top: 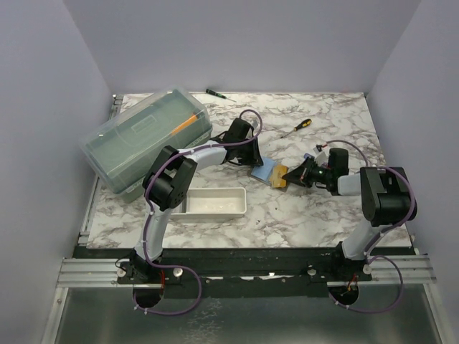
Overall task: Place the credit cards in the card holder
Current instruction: Insert the credit card into the card holder.
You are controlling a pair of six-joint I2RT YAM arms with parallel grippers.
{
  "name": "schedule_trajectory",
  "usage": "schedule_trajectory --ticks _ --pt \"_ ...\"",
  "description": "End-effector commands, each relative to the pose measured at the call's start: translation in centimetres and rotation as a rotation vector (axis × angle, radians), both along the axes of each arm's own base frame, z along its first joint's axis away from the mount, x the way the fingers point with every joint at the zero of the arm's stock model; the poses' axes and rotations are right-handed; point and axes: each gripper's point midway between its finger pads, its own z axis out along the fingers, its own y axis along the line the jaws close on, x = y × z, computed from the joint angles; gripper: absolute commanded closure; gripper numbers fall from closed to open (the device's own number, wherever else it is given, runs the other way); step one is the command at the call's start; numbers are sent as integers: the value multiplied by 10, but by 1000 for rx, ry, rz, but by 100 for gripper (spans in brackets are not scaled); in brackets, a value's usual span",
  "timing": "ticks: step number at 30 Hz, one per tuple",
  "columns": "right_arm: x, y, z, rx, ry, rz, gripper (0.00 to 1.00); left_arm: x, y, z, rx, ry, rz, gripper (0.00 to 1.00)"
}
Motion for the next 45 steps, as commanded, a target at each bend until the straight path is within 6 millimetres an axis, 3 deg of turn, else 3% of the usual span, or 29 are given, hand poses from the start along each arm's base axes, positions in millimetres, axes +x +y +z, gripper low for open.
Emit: schedule_trajectory --ticks 1,9,32,45 --pt "3 1 0 50 29 -12 100 -1 13 -21 70 24 28 78" --pt "7 0 -9 56 77 -36 100 -4 12 -22 63 41 24 79" --pt "32 -1 -25 96 9 -91 100 -9 9 -21 38 76 24 81" --pt "37 17 -22 117 -26 -127 100 -19 2 -10 -18 126 14 82"
